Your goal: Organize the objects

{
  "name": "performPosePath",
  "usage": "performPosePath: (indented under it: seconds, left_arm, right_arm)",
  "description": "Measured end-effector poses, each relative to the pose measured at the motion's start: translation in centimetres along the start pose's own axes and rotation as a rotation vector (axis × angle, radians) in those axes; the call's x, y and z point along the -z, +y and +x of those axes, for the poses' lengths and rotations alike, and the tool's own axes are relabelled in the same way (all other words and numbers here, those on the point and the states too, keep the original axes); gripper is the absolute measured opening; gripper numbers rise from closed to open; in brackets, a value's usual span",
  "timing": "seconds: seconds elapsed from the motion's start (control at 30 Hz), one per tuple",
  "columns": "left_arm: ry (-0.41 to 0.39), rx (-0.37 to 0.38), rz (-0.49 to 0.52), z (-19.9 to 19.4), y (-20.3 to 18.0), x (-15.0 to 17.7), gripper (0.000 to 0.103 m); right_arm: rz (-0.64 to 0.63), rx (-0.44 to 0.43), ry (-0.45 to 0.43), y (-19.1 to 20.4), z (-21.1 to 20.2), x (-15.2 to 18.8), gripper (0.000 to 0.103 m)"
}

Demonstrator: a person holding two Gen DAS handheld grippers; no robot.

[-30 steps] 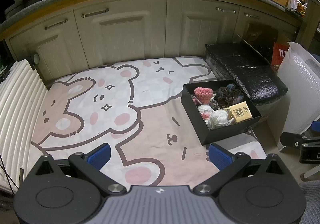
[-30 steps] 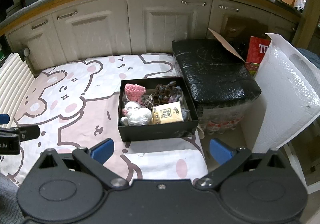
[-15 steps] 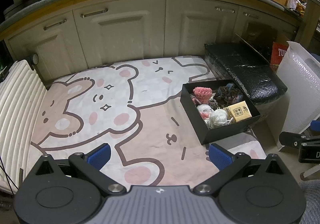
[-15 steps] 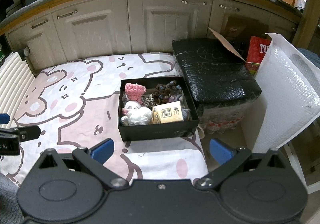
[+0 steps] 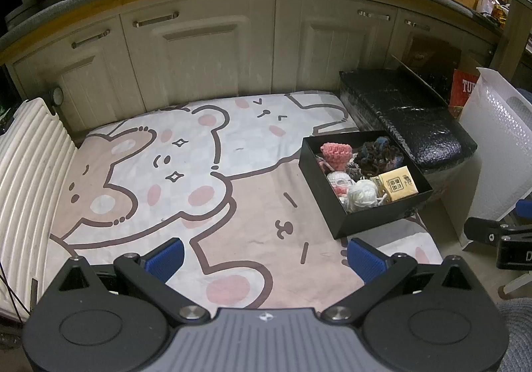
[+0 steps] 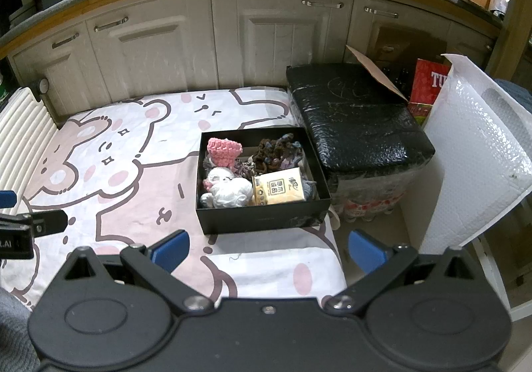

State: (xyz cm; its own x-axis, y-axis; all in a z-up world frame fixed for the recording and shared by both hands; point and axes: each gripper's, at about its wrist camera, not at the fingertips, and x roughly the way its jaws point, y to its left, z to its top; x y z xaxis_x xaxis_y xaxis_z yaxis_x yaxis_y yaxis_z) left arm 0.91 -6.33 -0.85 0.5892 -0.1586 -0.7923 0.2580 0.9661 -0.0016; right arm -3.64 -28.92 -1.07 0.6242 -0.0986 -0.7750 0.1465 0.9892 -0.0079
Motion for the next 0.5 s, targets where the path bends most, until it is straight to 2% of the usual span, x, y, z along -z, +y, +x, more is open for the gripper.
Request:
performPosePath:
  seconds: [0.5]
  left_arm:
    - [0.001,0.003,-0.003,-0.04,0.08,0.02,0.103]
  right_arm:
    - [-0.001,0.001,0.0,-0.01,0.04,0.03,0.103]
